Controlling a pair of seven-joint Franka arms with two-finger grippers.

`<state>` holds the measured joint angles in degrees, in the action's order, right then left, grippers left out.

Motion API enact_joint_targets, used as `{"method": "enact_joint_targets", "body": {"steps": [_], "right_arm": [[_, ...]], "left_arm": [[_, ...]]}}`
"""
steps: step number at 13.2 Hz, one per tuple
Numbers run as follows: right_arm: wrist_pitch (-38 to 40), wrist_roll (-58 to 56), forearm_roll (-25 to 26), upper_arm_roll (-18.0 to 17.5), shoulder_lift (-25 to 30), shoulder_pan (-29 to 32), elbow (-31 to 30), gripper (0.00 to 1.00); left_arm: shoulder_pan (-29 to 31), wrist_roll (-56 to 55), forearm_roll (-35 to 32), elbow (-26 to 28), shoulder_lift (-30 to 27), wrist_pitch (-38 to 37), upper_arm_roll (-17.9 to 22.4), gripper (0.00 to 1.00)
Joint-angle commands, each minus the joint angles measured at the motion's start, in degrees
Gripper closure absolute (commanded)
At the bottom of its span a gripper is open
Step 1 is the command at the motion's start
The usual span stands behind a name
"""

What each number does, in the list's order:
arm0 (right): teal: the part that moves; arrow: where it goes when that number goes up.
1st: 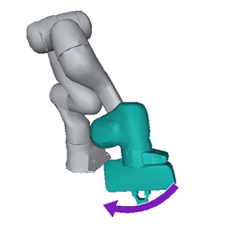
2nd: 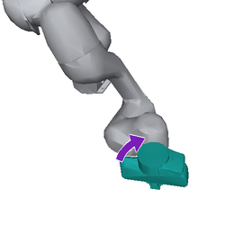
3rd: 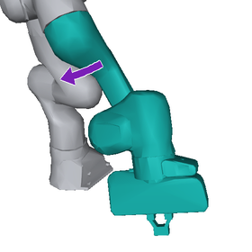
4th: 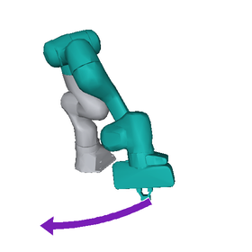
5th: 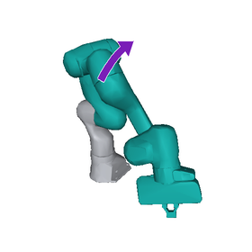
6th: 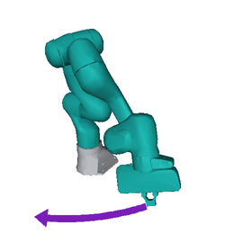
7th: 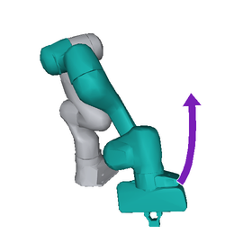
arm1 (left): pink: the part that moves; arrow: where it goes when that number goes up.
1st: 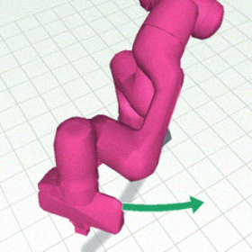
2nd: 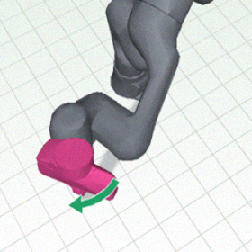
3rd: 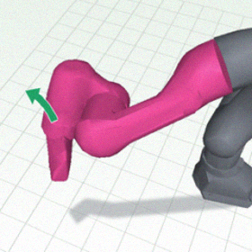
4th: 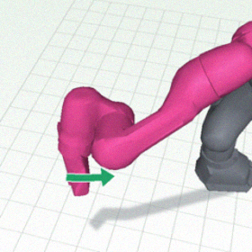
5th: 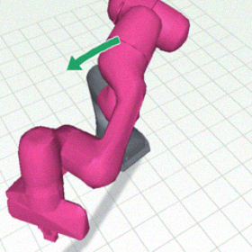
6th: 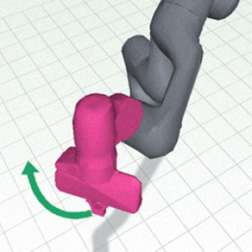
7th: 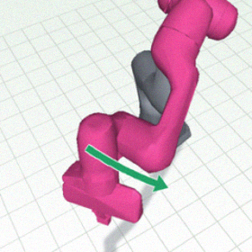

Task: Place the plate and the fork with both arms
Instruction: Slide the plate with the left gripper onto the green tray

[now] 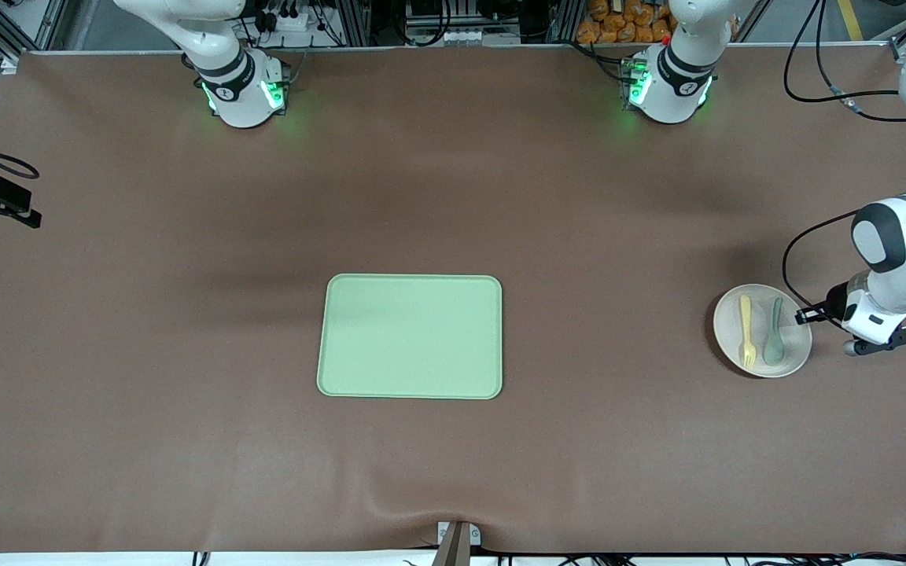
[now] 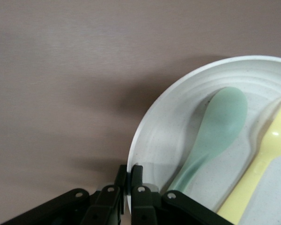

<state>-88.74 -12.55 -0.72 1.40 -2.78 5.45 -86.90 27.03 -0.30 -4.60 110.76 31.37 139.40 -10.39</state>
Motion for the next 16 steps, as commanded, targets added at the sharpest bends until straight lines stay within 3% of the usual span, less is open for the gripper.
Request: {"method": "enact_joint_targets", "body": {"steps": [1,3,8,12,16], "right_arm": [[0.32,-0.55,0.46,-0.87,-0.12,1.23,0.50,0.00],[0.32,-0.55,0.46,-0.87,-0.12,1.23,0.50,0.00],[0.32,-0.55,0.46,-0.87,-0.12,1.22,0.50,0.00],[0.32,-0.55,0.46,-0.87,-0.12,1.23,0.50,0.00],[0.32,-0.55,0.46,-0.87,-0.12,1.23,0.50,0.00]], "left_arm": [[0.92,4.85,7.03,-0.99,0.53,-0.96,-1.21,1.00],[0.92,7.76,11.62,-2.56,0.44,-4.02,-1.21,1.00],[0.83,7.86,15.23,-9.77,0.36,-16.41,-1.47,1.00],[0.92,8.03,18.66,-10.66,-0.43,-17.93,-4.37,1.00],[0.75,7.50,22.35,-12.06,-1.23,-18.63,-10.16,1.00]]}}
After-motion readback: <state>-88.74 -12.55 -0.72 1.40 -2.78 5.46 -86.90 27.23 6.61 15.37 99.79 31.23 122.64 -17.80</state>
